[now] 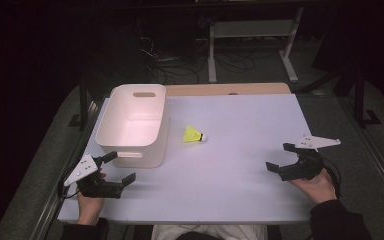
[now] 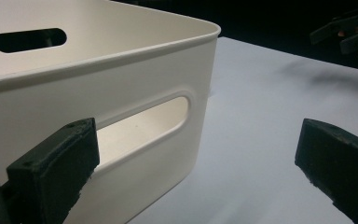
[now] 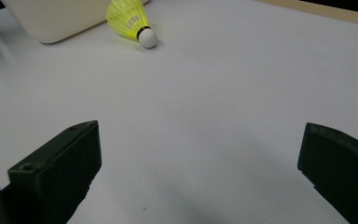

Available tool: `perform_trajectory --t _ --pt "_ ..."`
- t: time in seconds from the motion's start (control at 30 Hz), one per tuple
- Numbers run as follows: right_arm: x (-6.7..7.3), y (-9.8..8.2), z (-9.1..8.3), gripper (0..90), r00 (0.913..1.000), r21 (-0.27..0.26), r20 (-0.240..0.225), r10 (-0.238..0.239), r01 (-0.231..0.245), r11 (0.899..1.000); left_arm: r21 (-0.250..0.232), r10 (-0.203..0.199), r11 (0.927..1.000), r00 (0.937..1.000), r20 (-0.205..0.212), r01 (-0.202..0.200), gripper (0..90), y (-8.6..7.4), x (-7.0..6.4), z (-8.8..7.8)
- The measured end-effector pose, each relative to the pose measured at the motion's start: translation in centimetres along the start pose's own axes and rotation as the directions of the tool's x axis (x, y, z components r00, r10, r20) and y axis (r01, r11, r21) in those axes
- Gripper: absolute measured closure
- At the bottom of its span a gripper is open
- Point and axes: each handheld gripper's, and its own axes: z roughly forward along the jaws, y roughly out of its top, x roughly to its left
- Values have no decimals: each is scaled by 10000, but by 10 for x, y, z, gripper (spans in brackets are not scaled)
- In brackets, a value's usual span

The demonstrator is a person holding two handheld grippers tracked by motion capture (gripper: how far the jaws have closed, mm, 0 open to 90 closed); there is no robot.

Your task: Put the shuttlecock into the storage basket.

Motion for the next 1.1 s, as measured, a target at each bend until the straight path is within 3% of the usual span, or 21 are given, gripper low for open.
perform_trajectory --t 0.77,1.1 --pt "3 1 -2 0 9998 81 -187 97 -96 9999 -17 -59 10000 10000 -2 59 0 -1 -1 -1" --pt "10 8 -6 0 9995 -20 -304 -108 107 9999 1 -78 10000 10000 -14 78 0 -1 -2 -1"
